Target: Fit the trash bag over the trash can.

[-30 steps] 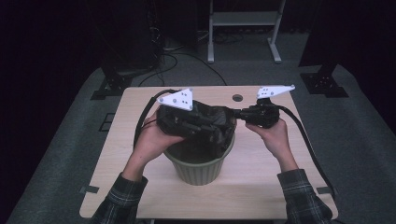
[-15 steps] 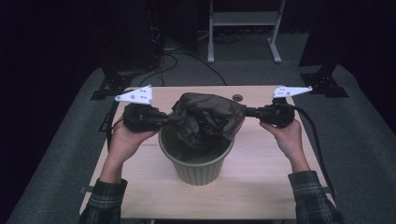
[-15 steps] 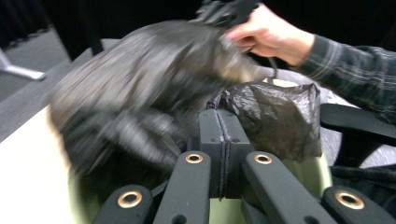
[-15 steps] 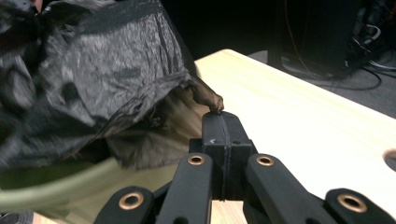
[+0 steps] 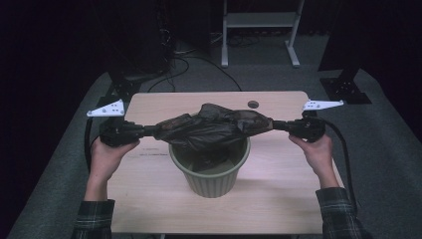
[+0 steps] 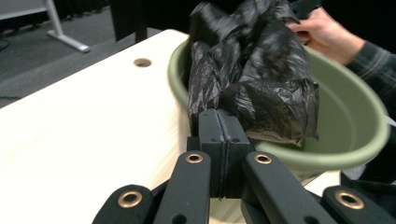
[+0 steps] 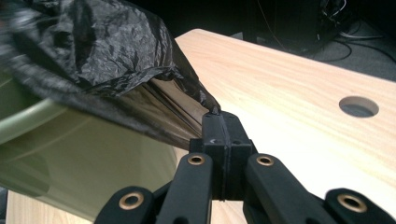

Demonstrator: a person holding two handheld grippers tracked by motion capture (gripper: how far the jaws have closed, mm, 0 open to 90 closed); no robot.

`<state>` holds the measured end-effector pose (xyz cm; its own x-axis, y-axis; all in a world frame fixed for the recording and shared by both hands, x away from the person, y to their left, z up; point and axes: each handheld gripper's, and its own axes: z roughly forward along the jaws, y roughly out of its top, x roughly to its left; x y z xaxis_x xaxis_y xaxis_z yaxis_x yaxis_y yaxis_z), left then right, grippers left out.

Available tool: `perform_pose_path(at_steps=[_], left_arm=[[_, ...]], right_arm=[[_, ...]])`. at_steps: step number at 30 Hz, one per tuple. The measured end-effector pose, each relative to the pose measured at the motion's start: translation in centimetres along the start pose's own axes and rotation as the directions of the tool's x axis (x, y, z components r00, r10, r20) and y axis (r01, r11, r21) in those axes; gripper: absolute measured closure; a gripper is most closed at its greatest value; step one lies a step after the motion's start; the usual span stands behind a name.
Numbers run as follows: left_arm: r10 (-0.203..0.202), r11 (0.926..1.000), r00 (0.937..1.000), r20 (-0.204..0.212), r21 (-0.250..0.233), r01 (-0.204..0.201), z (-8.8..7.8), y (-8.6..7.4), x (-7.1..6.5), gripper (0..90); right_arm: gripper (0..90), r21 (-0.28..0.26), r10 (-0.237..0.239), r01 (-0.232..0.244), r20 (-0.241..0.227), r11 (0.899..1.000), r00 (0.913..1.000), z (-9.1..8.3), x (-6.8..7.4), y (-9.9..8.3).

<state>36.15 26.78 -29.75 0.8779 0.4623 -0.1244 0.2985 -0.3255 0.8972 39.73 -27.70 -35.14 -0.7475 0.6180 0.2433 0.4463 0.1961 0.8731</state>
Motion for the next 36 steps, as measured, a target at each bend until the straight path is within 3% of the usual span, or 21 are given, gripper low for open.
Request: perform_pose_path(at_steps=[3,6,8,15,19,22,23,24,28,29,30,33,34,36], left_arm=[[-0.03,0.9996,0.9996,0.003,-0.002,0.03,0.1,-1.2,0.5,90.0],[-0.024,0.9997,0.9997,0.001,0.006,0.024,0.3,-1.4,0.4,89.9],[-0.022,0.9997,0.9997,0.007,0.008,0.022,0.3,-1.4,0.3,89.9],[-0.022,0.9997,0.9997,0.011,0.002,0.022,0.2,-1.5,0.2,88.9],[-0.02,0.9998,0.9997,0.013,0.005,0.02,0.4,-1.6,0.1,88.4],[-0.019,0.9998,0.9997,0.015,0.003,0.019,0.5,-1.5,0.0,88.4],[-0.02,0.9998,0.9997,0.017,0.002,0.02,0.5,-1.5,0.0,88.4],[-0.019,0.9998,0.9997,0.017,0.004,0.019,0.6,-1.5,0.0,88.4],[-0.018,0.9998,0.9997,0.019,0.008,0.018,0.6,-1.5,-0.1,87.7],[-0.018,0.9998,0.9997,0.019,0.008,0.018,0.6,-1.5,-0.1,87.0],[-0.016,0.9998,0.9997,0.018,0.011,0.016,0.6,-1.5,-0.2,86.3],[-0.015,0.9999,0.9998,0.015,0.008,0.015,0.4,-1.5,-0.2,84.1],[-0.013,0.9999,0.9998,0.014,0.006,0.013,0.3,-1.4,-0.3,82.2],[-0.011,0.9999,0.9999,0.012,0.0,0.011,-0.1,-1.4,-0.4,79.4]], right_arm=[[89.9,0.01,0.012,-0.012,0.0,1.0,0.9999,0.2,-0.1,-0.6],[87.1,0.003,0.005,-0.005,-0.014,1.0,0.9999,0.1,0.0,-0.7],[74.5,-0.03,-0.003,0.003,-0.012,1.0,0.9999,-0.7,0.3,-0.5],[60.7,-0.101,-0.046,0.045,-0.009,0.994,0.9989,-3.8,1.7,0.4],[57.5,-0.11,-0.083,0.081,-0.013,0.991,0.9965,-4.7,2.7,1.0],[54.4,-0.131,-0.153,0.145,-0.057,0.981,0.9865,-4.8,5.0,2.2],[54.4,-0.131,-0.153,0.145,-0.057,0.981,0.9865,-4.8,5.0,2.2],[52.6,-0.14,-0.191,0.178,-0.086,0.974,0.9778,-4.4,6.3,2.8],[51.8,-0.138,-0.264,0.244,-0.151,0.96,0.9526,-2.8,8.7,3.8],[51.8,-0.138,-0.264,0.244,-0.151,0.96,0.9526,-2.8,8.7,3.8],[51.8,-0.12,-0.286,0.269,-0.17,0.956,0.943,-1.7,9.6,4.2],[52.9,-0.103,-0.297,0.282,-0.173,0.954,0.9391,-0.8,10.0,4.4],[54.9,-0.085,-0.297,0.286,-0.178,0.955,0.9383,0.3,10.0,4.7],[63.9,-0.07,-0.295,0.287,-0.182,0.955,0.9379,1.2,9.9,4.7]])
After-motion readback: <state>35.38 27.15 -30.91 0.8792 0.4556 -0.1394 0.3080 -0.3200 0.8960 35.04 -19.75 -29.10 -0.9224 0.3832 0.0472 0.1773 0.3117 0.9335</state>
